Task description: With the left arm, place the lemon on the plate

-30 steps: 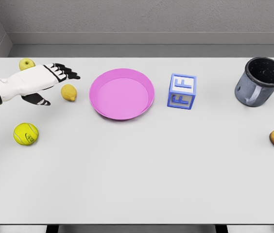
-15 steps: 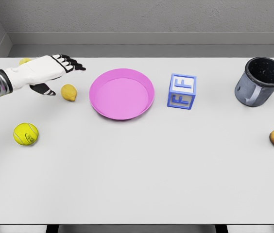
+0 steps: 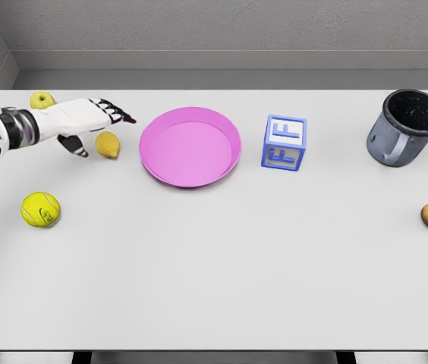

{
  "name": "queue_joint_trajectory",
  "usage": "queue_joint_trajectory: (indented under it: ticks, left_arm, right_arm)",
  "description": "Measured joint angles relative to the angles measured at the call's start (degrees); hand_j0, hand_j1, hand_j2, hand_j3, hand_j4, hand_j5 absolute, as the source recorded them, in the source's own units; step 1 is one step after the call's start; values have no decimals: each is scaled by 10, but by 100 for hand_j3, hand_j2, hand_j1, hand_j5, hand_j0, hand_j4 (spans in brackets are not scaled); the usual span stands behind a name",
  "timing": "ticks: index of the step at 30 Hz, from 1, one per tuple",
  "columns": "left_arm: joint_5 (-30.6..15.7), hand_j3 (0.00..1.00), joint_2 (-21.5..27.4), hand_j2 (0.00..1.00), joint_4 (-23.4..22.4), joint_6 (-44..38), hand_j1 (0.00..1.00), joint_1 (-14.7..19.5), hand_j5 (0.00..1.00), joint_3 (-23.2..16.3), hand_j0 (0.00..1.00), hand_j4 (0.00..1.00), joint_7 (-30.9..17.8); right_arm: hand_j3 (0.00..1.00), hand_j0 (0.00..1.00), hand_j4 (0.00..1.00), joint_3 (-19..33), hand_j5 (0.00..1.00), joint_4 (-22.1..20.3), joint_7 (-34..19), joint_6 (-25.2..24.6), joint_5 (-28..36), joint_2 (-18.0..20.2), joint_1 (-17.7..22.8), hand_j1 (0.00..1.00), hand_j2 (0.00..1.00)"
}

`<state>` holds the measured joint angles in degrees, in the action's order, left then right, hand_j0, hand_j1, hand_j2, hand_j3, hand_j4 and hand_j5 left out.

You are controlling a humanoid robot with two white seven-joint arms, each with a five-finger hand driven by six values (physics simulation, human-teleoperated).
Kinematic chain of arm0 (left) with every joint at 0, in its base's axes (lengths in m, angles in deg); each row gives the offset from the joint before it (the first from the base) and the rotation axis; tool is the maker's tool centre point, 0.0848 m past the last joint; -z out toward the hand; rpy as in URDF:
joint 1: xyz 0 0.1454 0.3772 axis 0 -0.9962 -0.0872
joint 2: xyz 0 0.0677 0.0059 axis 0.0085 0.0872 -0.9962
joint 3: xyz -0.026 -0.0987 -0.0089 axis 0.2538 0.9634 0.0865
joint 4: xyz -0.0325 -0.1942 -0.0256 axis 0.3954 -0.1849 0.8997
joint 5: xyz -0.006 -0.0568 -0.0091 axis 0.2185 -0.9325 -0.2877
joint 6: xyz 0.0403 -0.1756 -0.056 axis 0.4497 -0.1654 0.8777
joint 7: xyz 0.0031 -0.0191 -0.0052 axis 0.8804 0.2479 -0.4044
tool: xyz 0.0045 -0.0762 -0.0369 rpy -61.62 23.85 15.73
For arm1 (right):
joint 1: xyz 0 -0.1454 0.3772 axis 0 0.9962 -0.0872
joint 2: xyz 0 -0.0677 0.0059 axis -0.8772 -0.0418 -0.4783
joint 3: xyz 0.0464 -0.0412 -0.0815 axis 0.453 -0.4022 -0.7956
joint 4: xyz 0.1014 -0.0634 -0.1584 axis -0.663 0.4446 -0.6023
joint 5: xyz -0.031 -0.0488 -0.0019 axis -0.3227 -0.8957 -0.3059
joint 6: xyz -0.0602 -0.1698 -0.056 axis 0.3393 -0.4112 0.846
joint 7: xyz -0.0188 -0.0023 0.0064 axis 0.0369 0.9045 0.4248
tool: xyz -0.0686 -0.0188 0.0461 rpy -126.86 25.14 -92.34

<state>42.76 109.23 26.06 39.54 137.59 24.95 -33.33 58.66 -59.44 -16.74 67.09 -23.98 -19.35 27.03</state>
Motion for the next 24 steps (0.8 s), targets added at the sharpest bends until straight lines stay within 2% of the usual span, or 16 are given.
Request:
queue_joint_trajectory:
  ticks: [24]
  left_arm:
    - [39,100,-29,100,-51,0,100,12,100,1,100,100,3]
  right_arm:
    - [100,100,100,0,100,0,0,0,0,0,0,100,100]
